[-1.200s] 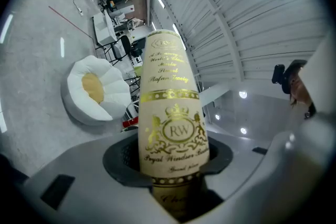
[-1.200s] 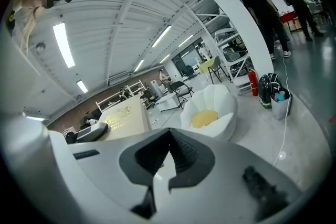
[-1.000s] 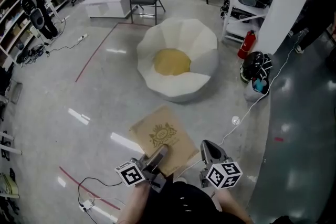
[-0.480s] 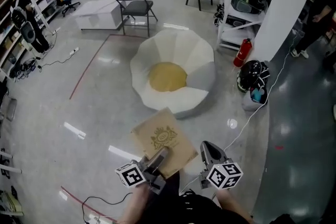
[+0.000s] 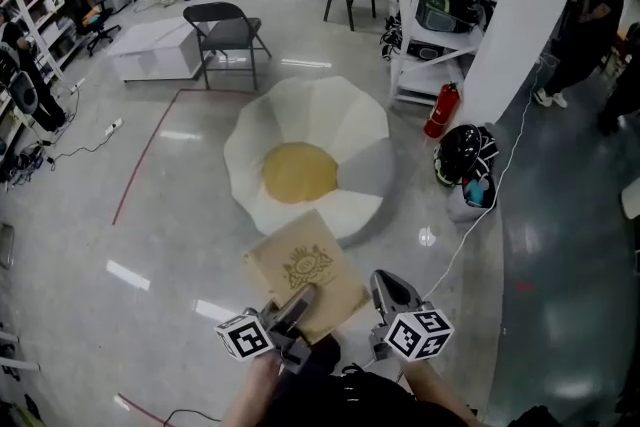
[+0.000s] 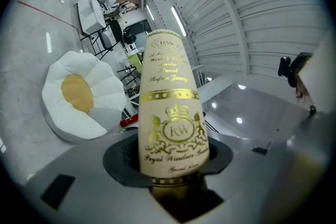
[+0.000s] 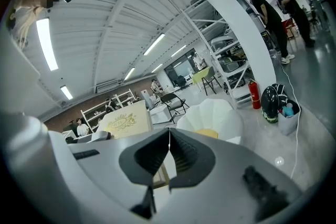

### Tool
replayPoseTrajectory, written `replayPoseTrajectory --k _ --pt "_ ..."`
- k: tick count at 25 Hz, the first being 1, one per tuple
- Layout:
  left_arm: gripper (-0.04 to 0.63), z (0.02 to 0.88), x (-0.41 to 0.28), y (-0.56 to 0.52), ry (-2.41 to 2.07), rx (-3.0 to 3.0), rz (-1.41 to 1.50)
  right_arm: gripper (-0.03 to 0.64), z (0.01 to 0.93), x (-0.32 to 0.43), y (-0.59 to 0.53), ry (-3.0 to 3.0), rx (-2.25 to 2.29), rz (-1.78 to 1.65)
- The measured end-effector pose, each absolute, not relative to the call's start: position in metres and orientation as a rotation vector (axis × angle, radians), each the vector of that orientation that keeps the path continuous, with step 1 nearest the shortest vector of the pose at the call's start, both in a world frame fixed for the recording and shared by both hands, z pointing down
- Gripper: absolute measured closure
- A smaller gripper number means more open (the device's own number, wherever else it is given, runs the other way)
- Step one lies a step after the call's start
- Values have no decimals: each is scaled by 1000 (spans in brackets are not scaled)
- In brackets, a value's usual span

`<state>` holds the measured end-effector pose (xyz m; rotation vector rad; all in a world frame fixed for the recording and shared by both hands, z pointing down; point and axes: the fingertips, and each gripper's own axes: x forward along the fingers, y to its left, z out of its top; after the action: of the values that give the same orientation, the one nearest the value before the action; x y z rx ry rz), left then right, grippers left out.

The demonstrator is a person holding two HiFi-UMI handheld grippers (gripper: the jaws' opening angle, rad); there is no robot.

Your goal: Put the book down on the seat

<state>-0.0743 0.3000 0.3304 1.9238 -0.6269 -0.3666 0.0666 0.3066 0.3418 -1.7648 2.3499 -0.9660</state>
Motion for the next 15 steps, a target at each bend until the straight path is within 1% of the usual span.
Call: replayPoseTrajectory --k 15 --pt "370 337 -113 251 -638 1912 -354 604 348 38 257 2301 -1769 -955"
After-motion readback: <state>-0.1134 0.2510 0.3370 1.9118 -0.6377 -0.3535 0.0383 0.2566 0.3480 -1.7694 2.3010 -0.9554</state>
